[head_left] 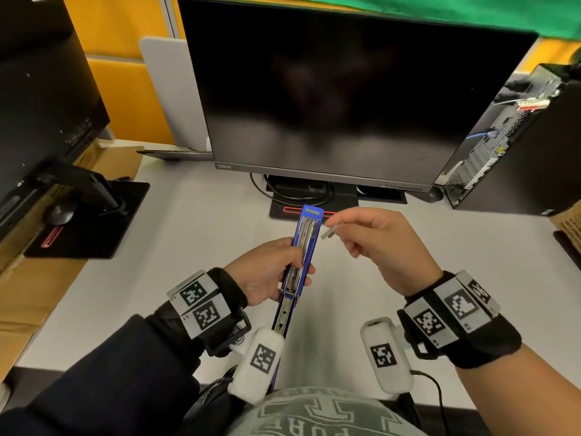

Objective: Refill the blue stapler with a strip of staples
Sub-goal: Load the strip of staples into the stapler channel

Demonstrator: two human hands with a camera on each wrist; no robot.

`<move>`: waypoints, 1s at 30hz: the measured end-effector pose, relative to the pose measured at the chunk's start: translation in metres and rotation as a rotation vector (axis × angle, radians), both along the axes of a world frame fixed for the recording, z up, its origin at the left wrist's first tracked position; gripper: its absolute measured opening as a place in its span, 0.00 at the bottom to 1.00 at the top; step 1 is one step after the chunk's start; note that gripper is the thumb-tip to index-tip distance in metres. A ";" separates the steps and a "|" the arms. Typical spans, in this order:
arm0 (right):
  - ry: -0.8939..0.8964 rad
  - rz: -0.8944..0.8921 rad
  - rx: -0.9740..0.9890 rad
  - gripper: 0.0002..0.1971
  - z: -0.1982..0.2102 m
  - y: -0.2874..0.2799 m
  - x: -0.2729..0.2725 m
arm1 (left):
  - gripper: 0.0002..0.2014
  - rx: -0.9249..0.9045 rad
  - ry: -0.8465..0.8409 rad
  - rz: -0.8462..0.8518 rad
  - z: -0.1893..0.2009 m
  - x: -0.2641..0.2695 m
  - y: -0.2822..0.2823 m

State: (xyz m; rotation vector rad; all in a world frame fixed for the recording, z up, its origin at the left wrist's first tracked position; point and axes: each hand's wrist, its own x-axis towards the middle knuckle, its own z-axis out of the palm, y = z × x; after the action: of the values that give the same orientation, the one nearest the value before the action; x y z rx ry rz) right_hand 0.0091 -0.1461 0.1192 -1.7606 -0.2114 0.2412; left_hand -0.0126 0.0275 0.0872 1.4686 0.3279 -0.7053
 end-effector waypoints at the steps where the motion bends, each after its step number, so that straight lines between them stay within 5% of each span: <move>1: 0.027 0.028 0.049 0.12 0.002 0.001 0.000 | 0.17 0.004 0.002 -0.002 0.000 0.000 -0.001; 5: 0.041 0.092 0.060 0.06 0.007 0.007 0.000 | 0.18 0.015 0.002 -0.017 0.002 0.000 -0.002; 11: -0.310 0.164 -0.467 0.08 0.008 0.013 0.009 | 0.14 0.025 0.001 -0.018 0.002 0.002 -0.002; 18: -0.679 0.377 -0.754 0.09 0.019 0.024 0.014 | 0.13 0.031 0.009 -0.019 -0.001 0.002 -0.002; 24: -0.733 0.549 -1.093 0.12 0.025 0.039 0.012 | 0.13 0.033 0.012 0.000 -0.002 0.003 -0.003; 30: -0.745 0.576 -1.152 0.11 0.029 0.042 0.015 | 0.12 0.035 0.015 0.003 -0.001 0.005 -0.003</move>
State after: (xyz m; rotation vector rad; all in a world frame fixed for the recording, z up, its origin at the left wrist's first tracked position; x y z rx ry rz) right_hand 0.0241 -0.1044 0.1482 -2.8422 -1.3391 0.0931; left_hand -0.0081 0.0245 0.0857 1.4959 0.3560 -0.7115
